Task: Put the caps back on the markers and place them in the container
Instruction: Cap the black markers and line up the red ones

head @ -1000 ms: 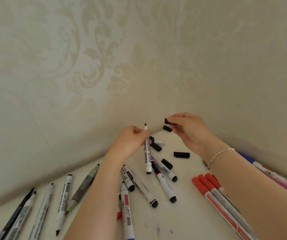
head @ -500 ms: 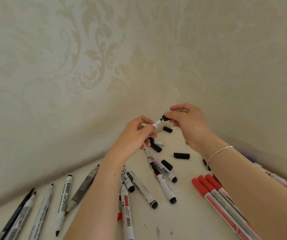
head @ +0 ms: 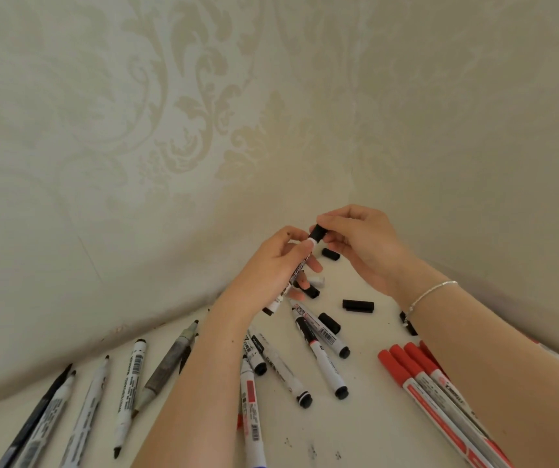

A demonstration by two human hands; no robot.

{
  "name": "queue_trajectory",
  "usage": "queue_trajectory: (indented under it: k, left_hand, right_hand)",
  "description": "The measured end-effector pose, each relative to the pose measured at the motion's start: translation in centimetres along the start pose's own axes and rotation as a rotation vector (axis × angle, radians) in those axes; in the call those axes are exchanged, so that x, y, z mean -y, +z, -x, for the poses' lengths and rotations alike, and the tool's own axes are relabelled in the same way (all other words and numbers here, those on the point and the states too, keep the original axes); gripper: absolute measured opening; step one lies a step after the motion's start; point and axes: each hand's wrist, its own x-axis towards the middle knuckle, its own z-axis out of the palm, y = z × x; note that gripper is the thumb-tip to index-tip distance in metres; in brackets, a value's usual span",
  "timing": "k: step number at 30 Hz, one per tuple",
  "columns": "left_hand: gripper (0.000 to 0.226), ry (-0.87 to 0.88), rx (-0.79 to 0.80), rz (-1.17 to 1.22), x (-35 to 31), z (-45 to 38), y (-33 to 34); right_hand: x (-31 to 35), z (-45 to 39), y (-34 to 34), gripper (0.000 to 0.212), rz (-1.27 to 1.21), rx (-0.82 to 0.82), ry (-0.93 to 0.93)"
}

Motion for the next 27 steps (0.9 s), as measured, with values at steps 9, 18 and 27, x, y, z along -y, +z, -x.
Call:
queue_trajectory:
  k: [9,18,27]
  left_hand:
    - [0.015,-0.034,-0.138,-0.038,0.4,-0.7,1.2]
    - [0.021,0.023,-0.236,-0.149,0.1,-0.7,0.9]
    - [0.017,-0.067,-0.042,0.039,-0.2,-0.6,1.4]
  right_hand:
    - [-1.2,-0.1,1.4,0.012,0.081,-0.186,-0.038]
    - [-0.7,0.0,3.1,0.007,0.143,-0.232,-0.058]
    - [0.9,-0.2,0.9,0.013,0.478,-0.056,-0.02]
